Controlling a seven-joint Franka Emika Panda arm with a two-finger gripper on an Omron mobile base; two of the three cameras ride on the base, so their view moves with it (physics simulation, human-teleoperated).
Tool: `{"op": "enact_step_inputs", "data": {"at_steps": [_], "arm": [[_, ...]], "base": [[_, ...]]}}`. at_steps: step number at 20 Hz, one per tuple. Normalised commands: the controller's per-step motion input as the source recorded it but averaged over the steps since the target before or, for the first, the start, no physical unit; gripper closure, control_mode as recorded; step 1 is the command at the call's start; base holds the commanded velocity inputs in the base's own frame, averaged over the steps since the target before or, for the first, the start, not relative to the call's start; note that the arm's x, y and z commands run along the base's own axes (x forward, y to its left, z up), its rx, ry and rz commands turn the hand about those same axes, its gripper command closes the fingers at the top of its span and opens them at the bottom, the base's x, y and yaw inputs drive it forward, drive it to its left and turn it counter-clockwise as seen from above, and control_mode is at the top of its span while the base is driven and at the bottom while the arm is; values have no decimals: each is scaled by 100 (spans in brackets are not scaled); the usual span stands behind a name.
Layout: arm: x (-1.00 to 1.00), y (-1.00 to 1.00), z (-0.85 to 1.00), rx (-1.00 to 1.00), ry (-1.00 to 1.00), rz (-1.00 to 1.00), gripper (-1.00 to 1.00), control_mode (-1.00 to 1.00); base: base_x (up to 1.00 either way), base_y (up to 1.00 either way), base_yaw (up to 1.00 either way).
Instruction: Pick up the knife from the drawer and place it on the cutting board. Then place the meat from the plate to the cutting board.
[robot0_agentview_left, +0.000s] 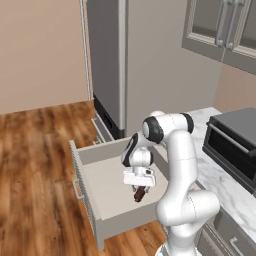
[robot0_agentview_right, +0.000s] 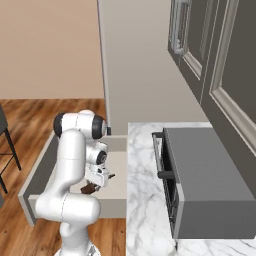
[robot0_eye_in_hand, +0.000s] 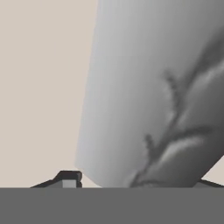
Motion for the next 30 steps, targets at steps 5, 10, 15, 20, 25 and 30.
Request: {"op": "enact_step_inputs", "data": {"at_steps": [5, 10, 15, 20, 25, 30], "arm": [[-19, 0, 35, -6, -5, -3, 100, -100], [-4, 22, 78, -2, -1, 0, 100, -100], [-10, 26, 78, -5, -1, 0, 100, -100], [-33, 17, 77, -9, 0, 0, 100, -100], [-14, 13, 98, -13, 6, 0, 100, -100], [-25, -8, 94, 0, 9, 6, 100, -100]], "base": [[0, 0, 0], [0, 0, 0], [0, 0, 0], [0, 0, 0], [0, 0, 0], [0, 0, 0]]}}
